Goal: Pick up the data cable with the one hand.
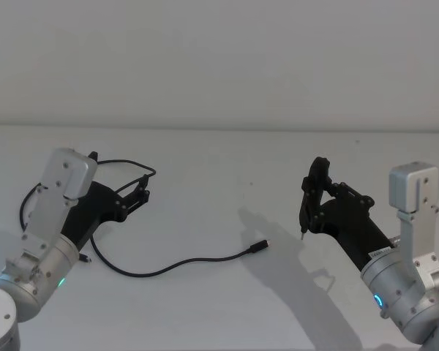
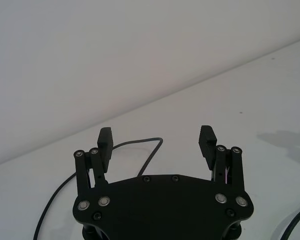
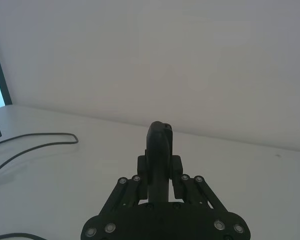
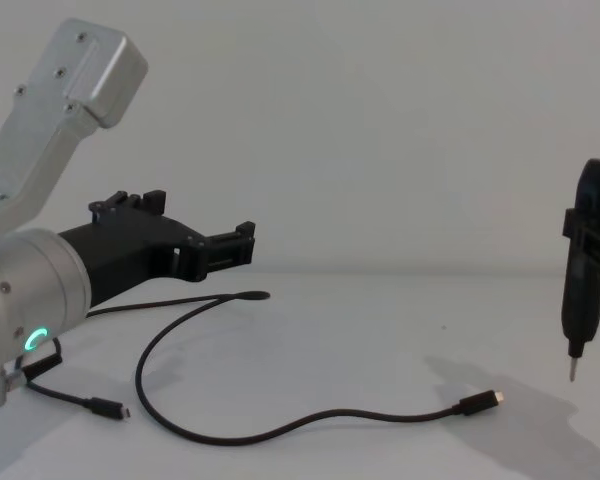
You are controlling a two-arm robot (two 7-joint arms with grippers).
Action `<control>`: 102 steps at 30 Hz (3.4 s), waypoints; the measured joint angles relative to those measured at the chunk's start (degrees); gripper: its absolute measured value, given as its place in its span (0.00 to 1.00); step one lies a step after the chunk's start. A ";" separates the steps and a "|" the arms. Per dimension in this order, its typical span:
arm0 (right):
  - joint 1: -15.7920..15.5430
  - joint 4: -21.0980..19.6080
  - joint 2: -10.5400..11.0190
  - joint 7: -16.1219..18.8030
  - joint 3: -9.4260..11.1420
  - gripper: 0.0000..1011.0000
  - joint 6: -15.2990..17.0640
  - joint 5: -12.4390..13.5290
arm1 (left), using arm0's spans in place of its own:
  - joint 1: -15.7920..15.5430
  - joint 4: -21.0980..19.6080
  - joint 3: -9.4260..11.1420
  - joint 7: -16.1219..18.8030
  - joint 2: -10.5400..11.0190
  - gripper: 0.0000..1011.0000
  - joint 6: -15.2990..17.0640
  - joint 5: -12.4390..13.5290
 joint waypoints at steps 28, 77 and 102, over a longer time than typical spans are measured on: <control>0.00 0.00 0.00 0.00 0.00 0.27 0.00 0.00 | 0.00 0.01 0.01 0.00 0.00 0.99 -0.02 0.04; 0.00 0.01 0.00 0.00 0.00 0.27 0.00 0.00 | -7.65 -1.17 1.40 -29.29 11.98 0.99 11.25 -8.98; 0.00 0.00 0.00 0.00 0.00 0.27 0.00 0.00 | -17.50 8.39 8.93 -42.74 10.51 0.99 9.22 -8.29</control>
